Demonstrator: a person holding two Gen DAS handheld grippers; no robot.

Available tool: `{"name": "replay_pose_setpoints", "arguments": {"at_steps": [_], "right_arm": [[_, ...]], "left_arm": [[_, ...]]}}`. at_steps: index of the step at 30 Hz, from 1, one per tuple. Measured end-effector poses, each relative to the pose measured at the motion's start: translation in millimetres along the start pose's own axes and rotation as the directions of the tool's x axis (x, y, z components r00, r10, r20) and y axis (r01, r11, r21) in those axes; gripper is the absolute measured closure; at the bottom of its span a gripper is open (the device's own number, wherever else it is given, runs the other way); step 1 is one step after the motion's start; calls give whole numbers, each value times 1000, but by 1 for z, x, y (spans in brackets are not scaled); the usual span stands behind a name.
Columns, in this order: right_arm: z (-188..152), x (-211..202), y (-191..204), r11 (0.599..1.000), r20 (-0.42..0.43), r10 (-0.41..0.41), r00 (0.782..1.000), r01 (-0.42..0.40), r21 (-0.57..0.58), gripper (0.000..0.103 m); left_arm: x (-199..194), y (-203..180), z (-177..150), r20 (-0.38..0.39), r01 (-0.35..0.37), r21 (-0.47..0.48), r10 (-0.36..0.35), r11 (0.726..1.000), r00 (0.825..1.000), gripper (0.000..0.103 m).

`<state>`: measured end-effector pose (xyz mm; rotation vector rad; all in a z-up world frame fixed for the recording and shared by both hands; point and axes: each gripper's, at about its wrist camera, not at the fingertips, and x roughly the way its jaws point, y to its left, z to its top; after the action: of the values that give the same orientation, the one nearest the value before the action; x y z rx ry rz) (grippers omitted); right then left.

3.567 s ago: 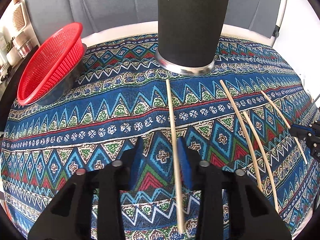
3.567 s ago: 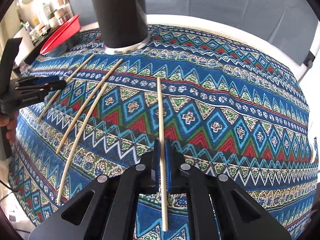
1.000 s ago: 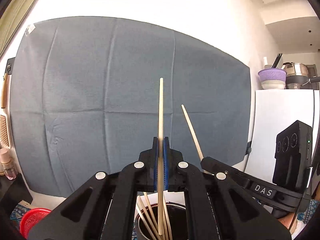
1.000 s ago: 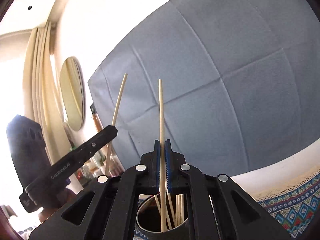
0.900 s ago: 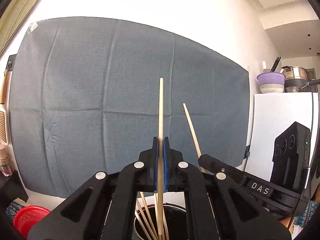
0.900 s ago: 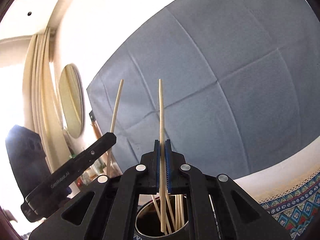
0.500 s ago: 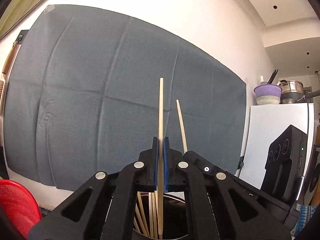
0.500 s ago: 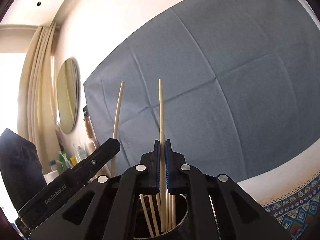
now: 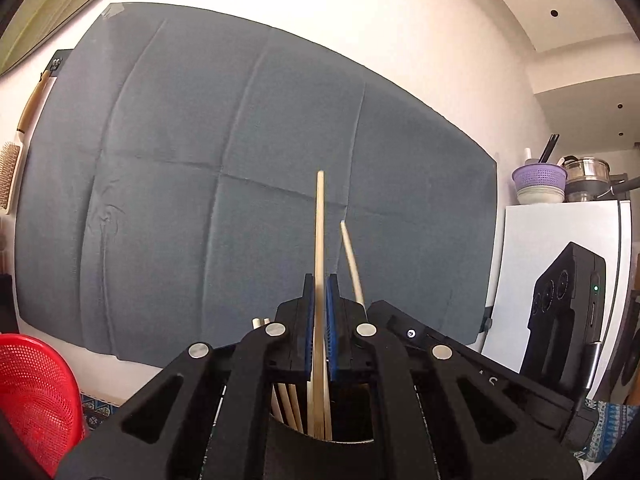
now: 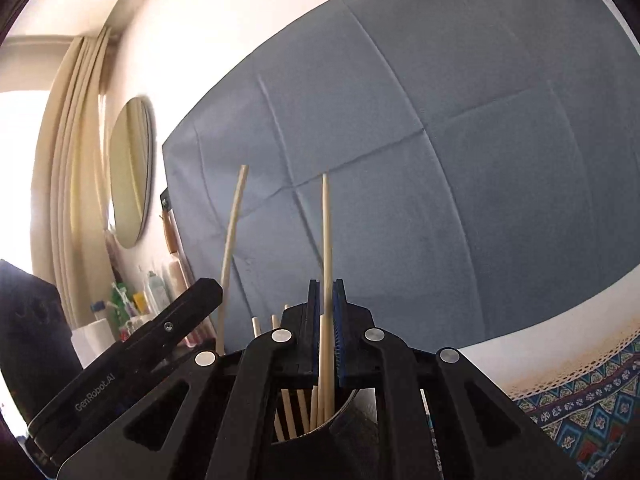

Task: Organize utensils
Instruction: 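Lift both chopsticks into the black holder and open both tools to release, then move both open tools back down toward the last chopsticks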

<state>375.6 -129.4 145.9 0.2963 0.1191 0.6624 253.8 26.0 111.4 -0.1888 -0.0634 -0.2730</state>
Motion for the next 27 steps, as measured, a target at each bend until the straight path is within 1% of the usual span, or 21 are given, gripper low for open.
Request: {"name": "replay_pose_setpoints", "arguments": {"at_steps": [2,3,4,6,7,8,10,11,12,13,14,15,16,17,18,19,20,23,24,25,27], "right_arm": [[0,-2,5,1000,5,-4,1000,4,-27,95],[2,-3,6,999,6,-6,1000,6,-32,94],[3,-4,7,999,9,-9,1000,10,-34,94],[6,-6,9,999,18,-16,1000,17,-35,94],[8,-9,9,999,24,-21,999,22,-37,87],[10,-11,10,999,32,-26,999,27,-39,76],[14,-17,11,998,52,-33,998,36,-46,69],[16,-18,11,998,54,-32,998,34,-52,69],[18,-19,13,998,50,-29,998,32,-60,69],[21,-21,14,997,49,-32,998,35,-66,69],[23,-23,15,997,51,-37,998,40,-71,65],[25,-24,17,996,52,-36,998,40,-74,60],[27,-26,19,996,53,-35,998,39,-79,51],[29,-28,21,996,55,-34,998,38,-85,47],[31,-31,24,995,59,-35,998,41,-94,46],[33,-33,27,994,62,-36,997,42,-102,41],[35,-35,30,993,62,-39,997,46,-110,34],[42,-41,41,988,64,-49,997,58,-143,20],[45,-43,45,986,67,-53,996,63,-154,17],[48,-47,49,984,71,-58,996,69,-164,16],[55,-52,56,981,69,-61,996,73,-181,15]], "left_arm": [[1,1,0,-5,-5,-13,5,1000,1000,95],[1,2,0,-3,-9,-15,9,1000,1000,91],[0,3,0,-3,-18,-14,18,1000,1000,82],[-2,6,2,4,-36,-13,36,999,999,73],[-4,7,4,15,-44,-16,44,999,999,69],[-5,9,6,20,-53,-22,53,998,998,67],[-7,15,11,23,-72,-43,73,996,997,52],[-9,19,13,27,-80,-57,82,995,996,48],[-10,22,16,26,-87,-70,89,994,996,39],[-10,25,18,16,-94,-80,95,992,995,32],[-10,28,21,10,-105,-88,106,991,994,30],[-10,31,23,8,-116,-97,117,988,993,23],[-10,34,26,-1,-131,-106,131,986,991,16],[-10,36,29,-9,-139,-115,139,984,990,15],[-10,38,32,-18,-144,-124,143,982,990,13],[-9,40,34,-35,-148,-129,145,980,989,8],[-7,41,37,-58,-155,-130,149,979,987,7],[-4,40,47,-114,-183,-125,170,975,979,6],[-4,39,51,-138,-204,-121,187,971,973,6],[-3,37,55,-167,-243,-111,223,964,960,6],[-5,35,62,-213,-339,-93,314,936,925,6]]}}
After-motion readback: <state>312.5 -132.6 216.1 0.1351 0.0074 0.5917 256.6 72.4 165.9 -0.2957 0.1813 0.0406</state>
